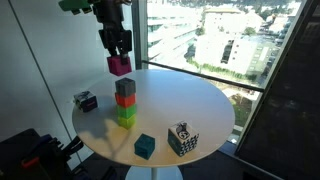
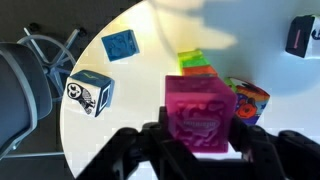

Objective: Put the purple toy block on top of the stacked toy blocks

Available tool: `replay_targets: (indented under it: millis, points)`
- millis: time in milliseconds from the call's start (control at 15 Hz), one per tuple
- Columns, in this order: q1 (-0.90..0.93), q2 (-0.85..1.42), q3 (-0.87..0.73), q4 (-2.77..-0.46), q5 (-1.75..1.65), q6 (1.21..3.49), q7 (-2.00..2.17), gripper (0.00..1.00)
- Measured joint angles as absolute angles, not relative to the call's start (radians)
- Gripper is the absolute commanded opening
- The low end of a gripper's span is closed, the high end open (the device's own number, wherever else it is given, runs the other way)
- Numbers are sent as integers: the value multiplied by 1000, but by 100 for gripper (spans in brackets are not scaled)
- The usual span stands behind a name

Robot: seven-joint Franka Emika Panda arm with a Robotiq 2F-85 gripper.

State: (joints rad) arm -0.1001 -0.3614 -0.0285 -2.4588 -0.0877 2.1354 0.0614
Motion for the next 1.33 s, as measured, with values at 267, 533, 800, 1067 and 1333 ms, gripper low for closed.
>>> replay_targets:
  millis: [267, 533, 800, 1067, 1333]
  points:
    - [-99, -318, -28, -2435, -88, 2145, 68, 31]
    - [-96, -280, -28, -2419, -88, 2164, 72, 31]
    - [-92, -252, -28, -2407, -88, 2182, 73, 31]
    - [-86, -233, -28, -2406, -82, 2199, 73, 31]
    - [-76, -218, -29, -2406, -65, 2207, 73, 31]
